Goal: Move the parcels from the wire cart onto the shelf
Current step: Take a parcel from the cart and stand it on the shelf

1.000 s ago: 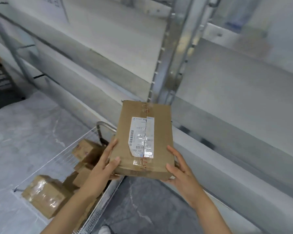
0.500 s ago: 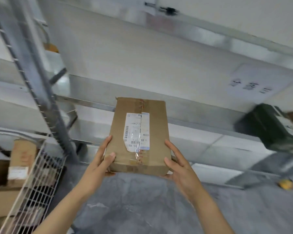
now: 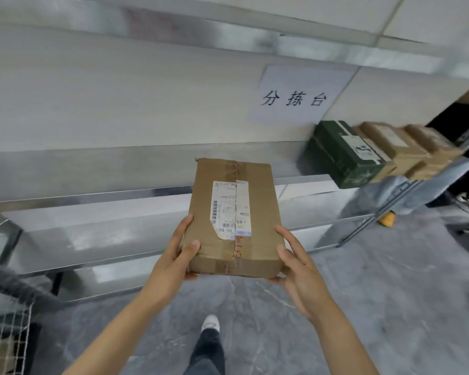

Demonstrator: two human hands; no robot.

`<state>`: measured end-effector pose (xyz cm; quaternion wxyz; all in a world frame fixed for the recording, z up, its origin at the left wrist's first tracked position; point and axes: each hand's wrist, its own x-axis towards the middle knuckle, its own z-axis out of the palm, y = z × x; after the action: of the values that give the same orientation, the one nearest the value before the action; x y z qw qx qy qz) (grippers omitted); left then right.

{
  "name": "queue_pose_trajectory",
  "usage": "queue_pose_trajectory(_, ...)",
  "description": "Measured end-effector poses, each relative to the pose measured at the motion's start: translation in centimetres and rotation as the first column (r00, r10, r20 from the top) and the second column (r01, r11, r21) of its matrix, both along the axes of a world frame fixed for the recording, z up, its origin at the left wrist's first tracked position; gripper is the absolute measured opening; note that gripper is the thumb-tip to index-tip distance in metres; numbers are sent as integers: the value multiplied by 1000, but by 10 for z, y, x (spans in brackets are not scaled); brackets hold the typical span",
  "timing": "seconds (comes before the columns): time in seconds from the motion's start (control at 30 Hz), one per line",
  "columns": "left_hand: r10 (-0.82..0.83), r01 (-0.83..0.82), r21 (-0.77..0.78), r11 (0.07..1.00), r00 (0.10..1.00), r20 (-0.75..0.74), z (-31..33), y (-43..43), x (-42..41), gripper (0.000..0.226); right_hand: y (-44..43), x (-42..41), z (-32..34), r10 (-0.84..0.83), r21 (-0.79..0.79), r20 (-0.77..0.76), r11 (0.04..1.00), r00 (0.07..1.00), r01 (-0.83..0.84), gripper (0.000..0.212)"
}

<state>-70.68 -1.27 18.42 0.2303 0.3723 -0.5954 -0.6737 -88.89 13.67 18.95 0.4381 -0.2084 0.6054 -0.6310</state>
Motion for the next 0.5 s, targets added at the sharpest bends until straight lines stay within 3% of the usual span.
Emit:
queue_pose_trajectory(0.17, -41, 41, 35, 999, 999, -12, -11, -23, -72, 47, -15, -63, -1, -49, 27, -49, 998, 998, 51, 80)
queue_pose_trajectory(0.33, -29, 30, 97, 995, 999, -15, -20, -48, -147, 45, -39, -131, -5, -67, 65, -101, 995, 993, 74, 49)
queue_pose_trajectory(0.43, -36, 37, 96, 995, 999, -16, -19, -60, -185, 46, -46, -166, -3, -49, 78, -167, 995, 985, 63, 49)
queue_pose_trajectory(0.5, -57, 57, 72, 996, 998, -1, -17, -66, -207, 45, -47, -186, -4, -41, 77, -219, 995, 975, 59, 63)
